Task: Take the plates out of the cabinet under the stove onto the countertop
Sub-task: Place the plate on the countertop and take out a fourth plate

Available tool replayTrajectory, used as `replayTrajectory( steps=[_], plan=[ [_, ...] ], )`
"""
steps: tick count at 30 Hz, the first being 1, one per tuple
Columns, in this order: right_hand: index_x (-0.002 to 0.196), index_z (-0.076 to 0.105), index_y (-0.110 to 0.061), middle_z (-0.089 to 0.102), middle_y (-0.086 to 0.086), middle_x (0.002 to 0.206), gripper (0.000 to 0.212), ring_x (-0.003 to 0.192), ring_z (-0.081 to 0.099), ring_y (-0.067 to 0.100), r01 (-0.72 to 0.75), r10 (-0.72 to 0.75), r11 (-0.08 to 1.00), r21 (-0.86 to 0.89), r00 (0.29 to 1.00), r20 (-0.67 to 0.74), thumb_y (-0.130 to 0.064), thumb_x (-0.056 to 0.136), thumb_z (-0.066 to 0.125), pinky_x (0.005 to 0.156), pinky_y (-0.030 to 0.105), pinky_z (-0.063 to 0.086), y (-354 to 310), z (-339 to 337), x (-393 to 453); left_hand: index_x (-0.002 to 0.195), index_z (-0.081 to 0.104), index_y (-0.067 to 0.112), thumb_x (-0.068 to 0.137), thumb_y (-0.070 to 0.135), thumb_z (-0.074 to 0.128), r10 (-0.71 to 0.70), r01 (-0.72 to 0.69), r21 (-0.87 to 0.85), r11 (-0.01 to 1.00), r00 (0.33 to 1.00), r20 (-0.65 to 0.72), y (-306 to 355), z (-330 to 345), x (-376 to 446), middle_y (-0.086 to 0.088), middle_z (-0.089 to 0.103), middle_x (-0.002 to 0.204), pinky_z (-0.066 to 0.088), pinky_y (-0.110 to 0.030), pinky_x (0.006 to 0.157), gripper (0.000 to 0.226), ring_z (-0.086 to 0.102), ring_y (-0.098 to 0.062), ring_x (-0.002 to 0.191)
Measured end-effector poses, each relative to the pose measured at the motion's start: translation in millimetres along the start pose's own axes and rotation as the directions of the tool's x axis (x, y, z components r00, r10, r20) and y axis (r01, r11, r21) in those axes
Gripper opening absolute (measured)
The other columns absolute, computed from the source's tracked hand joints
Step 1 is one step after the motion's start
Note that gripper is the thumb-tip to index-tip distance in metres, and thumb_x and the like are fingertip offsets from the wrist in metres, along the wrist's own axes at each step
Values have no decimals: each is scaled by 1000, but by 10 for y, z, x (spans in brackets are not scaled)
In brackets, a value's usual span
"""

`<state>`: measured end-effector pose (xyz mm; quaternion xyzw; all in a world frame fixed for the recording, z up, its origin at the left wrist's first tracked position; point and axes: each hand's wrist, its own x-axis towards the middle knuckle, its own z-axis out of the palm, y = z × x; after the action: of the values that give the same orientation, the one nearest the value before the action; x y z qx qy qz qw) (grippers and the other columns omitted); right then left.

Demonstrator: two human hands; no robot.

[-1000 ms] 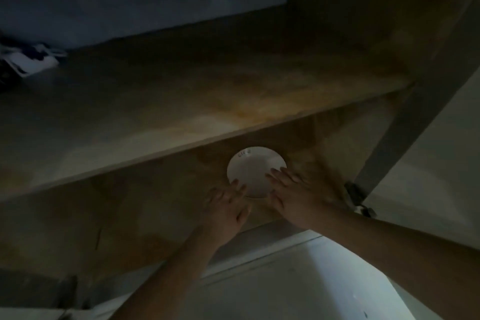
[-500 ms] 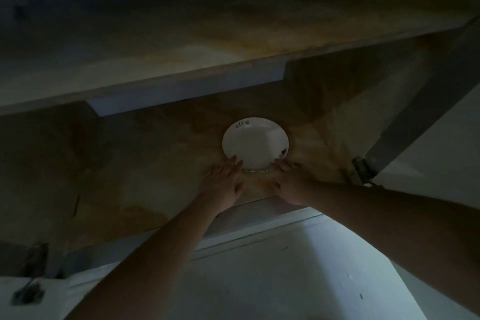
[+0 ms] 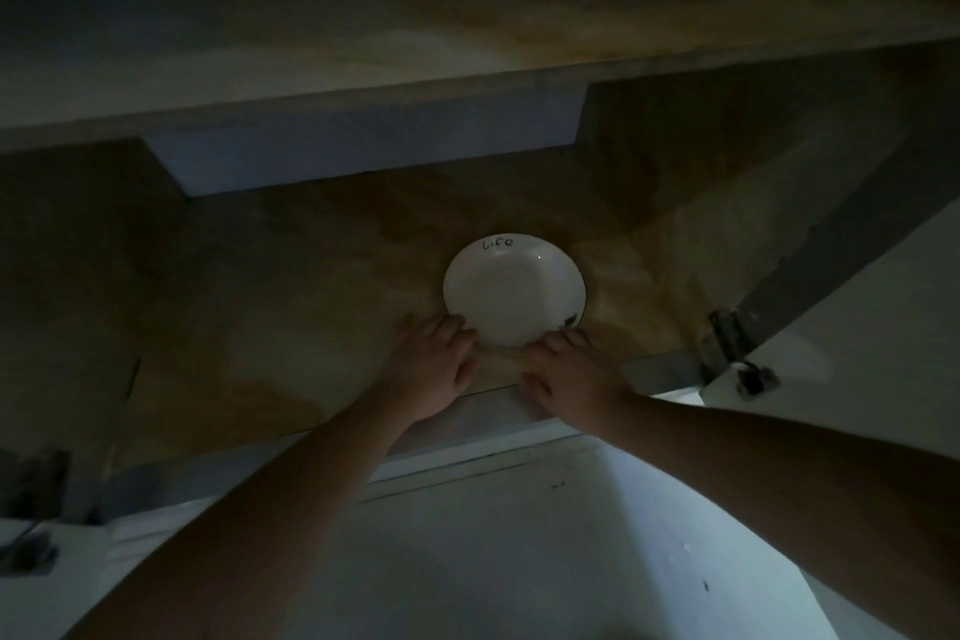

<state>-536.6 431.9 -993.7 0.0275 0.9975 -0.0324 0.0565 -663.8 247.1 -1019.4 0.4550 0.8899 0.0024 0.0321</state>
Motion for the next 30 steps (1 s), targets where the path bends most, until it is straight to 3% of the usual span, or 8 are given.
replayTrajectory(
  steps=[5,8,13,16,19,22,25,30],
  plan=[
    [123,62,-16,62,8,117,33,111,52,28,58,-51,994,95,996,-71,-30,99,43,98,36,36,-17,43,-69,120,66,8,96,32,53,122,-127,-17,992,978,-169,-24,28,-150,-18,62,129,49,-48,95,37,57,-36,121],
    [120,62,-11,62,14,117,28,108,56,33,-88,132,938,336,985,-109,-19,97,48,91,38,43,84,32,73,127,63,13,98,31,54,94,-106,-90,990,987,-130,-55,5,-146,-17,51,144,43,-47,101,36,48,-34,132],
    [150,25,-10,33,18,152,54,133,39,38,-524,576,542,657,801,163,-26,102,44,110,43,34,383,-53,359,144,48,30,101,37,45,-77,25,-362,932,989,-129,-57,-38,-43,-10,19,163,28,-40,116,43,23,-30,146],
    [146,34,-7,41,16,148,49,133,41,35,-527,577,429,733,784,227,-31,104,39,111,40,30,482,-93,387,153,30,28,103,42,38,-302,247,-731,637,951,58,22,-116,53,-5,18,164,12,-23,112,52,17,-16,148],
    [142,45,-15,47,7,146,49,129,45,31,-483,610,196,854,742,279,-42,101,42,111,45,34,465,-166,396,149,37,32,99,56,40,-538,417,-902,108,788,299,52,-215,127,2,37,156,14,-25,113,56,35,-15,139],
    [117,59,-24,61,3,123,36,102,59,21,-396,537,-137,908,741,404,-50,98,43,77,33,56,406,-250,383,143,45,34,93,67,41,-516,424,-882,-205,719,465,30,-236,152,4,46,150,36,-42,111,60,49,-20,129],
    [121,54,-23,61,10,120,49,99,61,24,-424,449,-272,864,738,504,-53,102,21,52,26,54,400,-305,340,110,62,35,98,58,38,-398,378,-835,-401,749,530,19,-293,150,6,66,122,55,-38,77,35,61,-15,110],
    [146,36,-6,45,17,148,77,133,45,30,-518,436,-295,803,675,595,-59,99,8,107,38,38,512,-323,333,105,56,29,101,56,30,-414,366,-801,-473,710,569,-55,-363,246,6,64,105,53,-48,79,38,60,-19,104]
  ],
)
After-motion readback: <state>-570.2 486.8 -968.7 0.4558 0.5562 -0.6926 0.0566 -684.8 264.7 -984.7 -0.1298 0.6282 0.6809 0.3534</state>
